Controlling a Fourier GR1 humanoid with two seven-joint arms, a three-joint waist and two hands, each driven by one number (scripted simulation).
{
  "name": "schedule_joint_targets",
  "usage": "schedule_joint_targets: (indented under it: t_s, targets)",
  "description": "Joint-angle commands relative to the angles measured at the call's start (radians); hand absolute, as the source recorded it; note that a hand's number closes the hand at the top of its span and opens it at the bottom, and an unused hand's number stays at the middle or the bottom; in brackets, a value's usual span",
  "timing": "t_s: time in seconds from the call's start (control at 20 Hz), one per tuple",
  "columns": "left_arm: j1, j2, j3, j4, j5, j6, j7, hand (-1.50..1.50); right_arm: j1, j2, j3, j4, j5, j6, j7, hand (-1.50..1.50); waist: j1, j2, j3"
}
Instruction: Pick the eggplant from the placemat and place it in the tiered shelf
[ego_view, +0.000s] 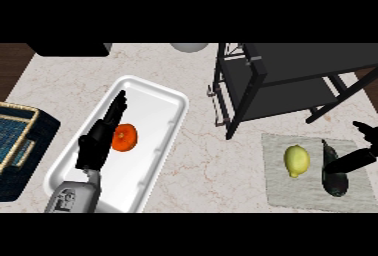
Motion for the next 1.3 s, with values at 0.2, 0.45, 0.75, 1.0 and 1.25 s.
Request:
schedule_joint_targets:
  t_s: [0.2,0.45,0.75,1.0,1.25]
  targets:
    - [-0.042,-0.02,0.023,0.009,-0.024,0.014,0.025,0.0,0.024,0.059,-0.01,-0.027,0.063,0.022,0.029,-1.5,-0.004,-0.001,0.0]
    - [-0.023,-0.006,0.048,0.036,-0.001,-0.036,-0.019,0.0,0.091,0.089,-0.034,-0.041,0.096,0.009,-0.032,-1.5,-0.005,-0.001,0.0]
    - [-0.019,-0.031,0.031,0.022,-0.034,-0.011,-0.019,0.0,0.01,0.062,-0.08,0.193,0.124,0.019,-0.199,-1.5,-0.001,0.001,0.0]
    - [0.007,0.037,0.109,0.034,0.028,-0.09,-0.055,0.0,0.06,0.131,-0.035,0.143,0.176,-0.009,-0.188,-1.5,-0.001,0.0,0.0]
    - [0.014,-0.063,-0.001,-0.002,-0.068,0.0,0.007,0.0,0.108,0.103,-0.008,0.13,0.196,0.045,-0.272,1.5,-0.004,0.0,0.0]
